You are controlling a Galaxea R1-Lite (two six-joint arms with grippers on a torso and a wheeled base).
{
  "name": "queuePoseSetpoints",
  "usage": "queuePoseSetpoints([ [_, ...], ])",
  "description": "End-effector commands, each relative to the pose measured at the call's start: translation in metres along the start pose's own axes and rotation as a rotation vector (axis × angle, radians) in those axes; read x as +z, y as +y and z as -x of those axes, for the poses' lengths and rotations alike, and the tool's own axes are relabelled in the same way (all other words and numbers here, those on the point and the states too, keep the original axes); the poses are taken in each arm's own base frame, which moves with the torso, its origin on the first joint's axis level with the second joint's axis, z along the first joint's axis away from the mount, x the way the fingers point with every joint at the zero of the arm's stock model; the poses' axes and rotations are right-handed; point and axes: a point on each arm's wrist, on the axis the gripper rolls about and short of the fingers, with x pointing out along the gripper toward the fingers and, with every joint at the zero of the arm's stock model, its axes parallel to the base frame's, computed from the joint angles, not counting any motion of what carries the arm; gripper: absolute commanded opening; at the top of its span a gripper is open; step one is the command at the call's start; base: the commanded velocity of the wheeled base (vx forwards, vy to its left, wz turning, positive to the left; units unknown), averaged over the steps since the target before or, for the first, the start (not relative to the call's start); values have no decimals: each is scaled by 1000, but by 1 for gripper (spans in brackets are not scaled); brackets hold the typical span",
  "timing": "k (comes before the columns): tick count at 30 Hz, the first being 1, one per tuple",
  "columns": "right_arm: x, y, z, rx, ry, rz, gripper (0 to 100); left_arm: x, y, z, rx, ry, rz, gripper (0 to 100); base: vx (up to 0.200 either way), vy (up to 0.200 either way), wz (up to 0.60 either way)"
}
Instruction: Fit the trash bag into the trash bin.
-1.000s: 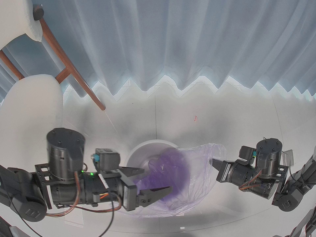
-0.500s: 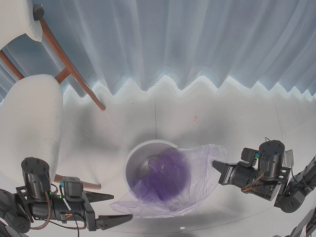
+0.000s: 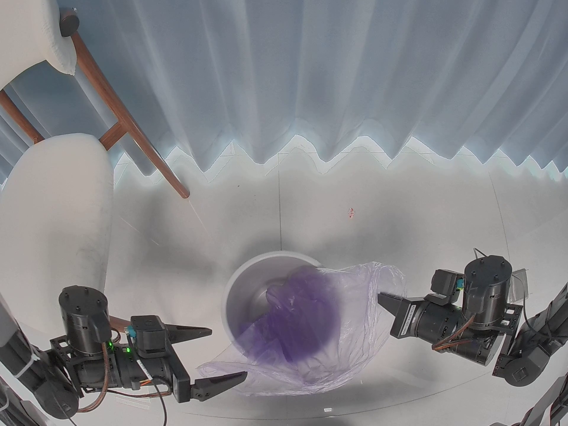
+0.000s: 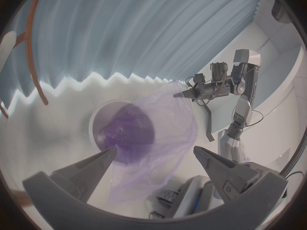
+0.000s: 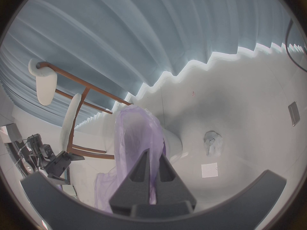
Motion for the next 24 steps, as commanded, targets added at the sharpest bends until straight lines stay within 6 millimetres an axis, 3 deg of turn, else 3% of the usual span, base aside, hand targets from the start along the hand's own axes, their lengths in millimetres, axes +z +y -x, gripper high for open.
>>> queuePoseSetpoints([
  [1, -1, 7, 0, 24, 1, 9, 0, -17, 16, -34, 8, 57, -39, 100, 0, 0, 0],
  [12, -1, 7, -4, 20, 3, 5, 0, -26, 19, -40, -1, 107, -19, 100, 0, 0, 0],
  [24, -2, 7, -6, 18, 5, -10, 0, -32, 18, -63, -45, 137, -29, 100, 0, 0, 0],
])
